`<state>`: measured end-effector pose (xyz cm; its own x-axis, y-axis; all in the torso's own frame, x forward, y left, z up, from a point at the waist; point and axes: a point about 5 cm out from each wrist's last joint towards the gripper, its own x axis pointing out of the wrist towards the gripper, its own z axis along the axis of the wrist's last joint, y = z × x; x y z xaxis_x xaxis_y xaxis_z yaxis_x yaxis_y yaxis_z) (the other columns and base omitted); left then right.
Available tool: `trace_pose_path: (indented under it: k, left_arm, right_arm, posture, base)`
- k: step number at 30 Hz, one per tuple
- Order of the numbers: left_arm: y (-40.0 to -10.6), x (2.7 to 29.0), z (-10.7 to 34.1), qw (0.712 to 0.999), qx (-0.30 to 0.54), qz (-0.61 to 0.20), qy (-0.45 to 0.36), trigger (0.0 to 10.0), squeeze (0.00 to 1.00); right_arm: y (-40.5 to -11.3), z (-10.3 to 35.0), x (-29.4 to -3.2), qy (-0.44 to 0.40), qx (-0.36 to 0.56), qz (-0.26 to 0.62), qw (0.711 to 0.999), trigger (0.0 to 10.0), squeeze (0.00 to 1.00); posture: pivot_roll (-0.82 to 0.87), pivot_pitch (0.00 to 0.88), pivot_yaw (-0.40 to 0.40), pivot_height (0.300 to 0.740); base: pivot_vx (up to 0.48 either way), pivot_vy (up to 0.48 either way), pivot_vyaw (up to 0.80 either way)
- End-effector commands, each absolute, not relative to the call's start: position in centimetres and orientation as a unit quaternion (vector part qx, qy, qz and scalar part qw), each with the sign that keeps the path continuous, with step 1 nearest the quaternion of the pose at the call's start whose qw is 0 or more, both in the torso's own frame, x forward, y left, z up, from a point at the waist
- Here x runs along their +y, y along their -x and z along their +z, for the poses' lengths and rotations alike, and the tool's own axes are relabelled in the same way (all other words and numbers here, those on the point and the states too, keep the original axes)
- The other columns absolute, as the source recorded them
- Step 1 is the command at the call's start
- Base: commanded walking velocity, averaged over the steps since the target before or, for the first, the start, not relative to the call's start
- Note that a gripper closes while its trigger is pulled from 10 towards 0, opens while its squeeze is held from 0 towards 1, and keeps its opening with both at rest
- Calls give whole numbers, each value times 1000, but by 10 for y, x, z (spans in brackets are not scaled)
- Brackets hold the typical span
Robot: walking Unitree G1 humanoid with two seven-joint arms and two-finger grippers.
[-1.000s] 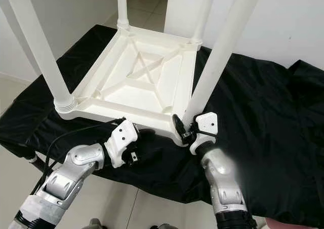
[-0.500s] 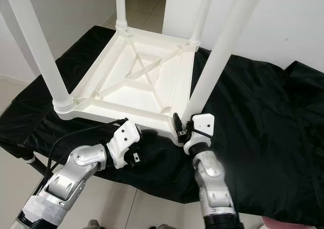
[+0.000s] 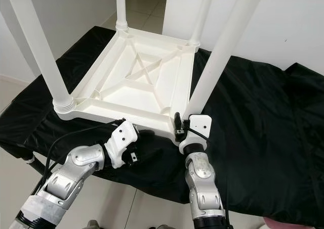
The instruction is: Building children table
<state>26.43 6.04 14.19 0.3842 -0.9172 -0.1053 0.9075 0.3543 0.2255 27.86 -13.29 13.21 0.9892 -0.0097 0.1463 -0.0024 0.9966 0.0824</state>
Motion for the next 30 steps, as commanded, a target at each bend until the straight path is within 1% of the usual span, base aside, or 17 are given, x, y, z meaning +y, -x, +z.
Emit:
trace_pose_path:
  k: [1,4,7,15,16,17,18,21,26,30]
  left_arm:
    - [-268,62,141,835,-19,-535,-129,10000,0]
    - [-268,61,142,836,-20,-534,-128,10000,0]
    - [-270,61,143,841,-23,-526,-126,10000,0]
    - [-274,64,146,844,-26,-521,-127,10000,0]
    - [-275,65,147,844,-28,-521,-128,10000,0]
    - [-275,65,147,843,-28,-521,-129,10000,0]
    - [-275,64,147,843,-29,-521,-129,10000,0]
    - [-276,63,147,843,-29,-522,-129,10000,0]
    - [-275,61,148,840,-31,-526,-129,10000,0]
    - [-273,60,148,838,-31,-529,-128,10000,0]
  right_arm:
    - [-280,122,-134,-46,-45,-24,998,10000,0]
    - [-281,125,-131,-45,-51,-26,997,10000,0]
    - [-284,127,-117,-36,-54,3,998,10000,0]
    - [-282,127,-113,-42,-53,18,998,10000,0]
    - [-282,126,-114,-42,-54,21,997,10000,902]
    - [-282,126,-115,-42,-54,22,997,10000,902]
    - [-282,127,-117,-42,-59,30,997,10000,1000]
    - [-282,129,-119,-43,-64,35,996,10000,1000]
    - [-278,133,-125,-43,-79,80,993,10000,1000]
    - [-276,133,-142,-36,-76,112,990,10000,1000]
  posture:
    - [55,82,-100,740]
    - [59,86,-99,740]
    - [57,91,-94,740]
    - [56,93,-93,740]
    - [50,95,-87,740]
    - [50,95,-87,740]
    - [46,95,-85,740]
    - [46,95,-85,740]
    - [47,96,-86,740]
    - [47,95,-87,740]
  base:
    - [0,0,0]
    - [0,0,0]
    - [0,0,0]
    - [0,0,0]
    - [0,0,0]
    - [0,0,0]
    - [0,0,0]
    - [0,0,0]
    - [0,0,0]
    - [0,0,0]
